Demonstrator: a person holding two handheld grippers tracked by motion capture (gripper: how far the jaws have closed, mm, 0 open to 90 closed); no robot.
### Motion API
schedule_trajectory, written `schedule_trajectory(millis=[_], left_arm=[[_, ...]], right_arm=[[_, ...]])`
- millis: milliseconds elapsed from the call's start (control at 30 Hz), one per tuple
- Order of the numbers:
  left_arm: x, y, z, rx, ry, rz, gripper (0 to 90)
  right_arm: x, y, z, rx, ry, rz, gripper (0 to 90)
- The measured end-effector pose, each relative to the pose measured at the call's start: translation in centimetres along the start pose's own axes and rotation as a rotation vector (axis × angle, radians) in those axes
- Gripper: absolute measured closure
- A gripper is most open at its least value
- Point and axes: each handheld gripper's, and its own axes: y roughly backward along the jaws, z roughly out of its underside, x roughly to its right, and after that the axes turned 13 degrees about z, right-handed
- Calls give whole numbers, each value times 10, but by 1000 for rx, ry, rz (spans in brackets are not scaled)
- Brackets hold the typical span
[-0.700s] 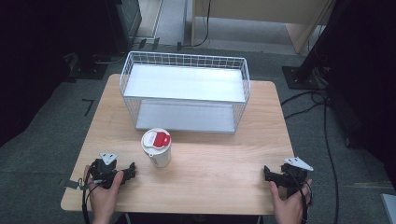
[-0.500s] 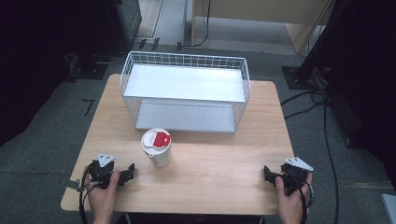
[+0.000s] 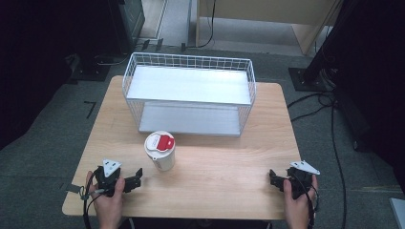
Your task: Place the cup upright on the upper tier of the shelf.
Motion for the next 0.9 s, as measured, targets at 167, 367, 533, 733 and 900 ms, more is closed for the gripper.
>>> schedule_trajectory(millis=[167,367,533,733,900], left_arm=[[12,2,-2,30,-27,55,0],[26,-2,-7,51,-65,100,0],[36,-7,-12,71,-80,136,0],[48,-15,-19,89,-88,161,0],[53,-20,-24,111,-87,165,0]], right_arm=[[-2,0,0,1,2,-2,0],[-2,0,0,1,5,-3,0],[-2,0,0,3,8,-4,0],[-2,0,0,3,8,-4,0],[-2,0,0,3,8,-4,0]])
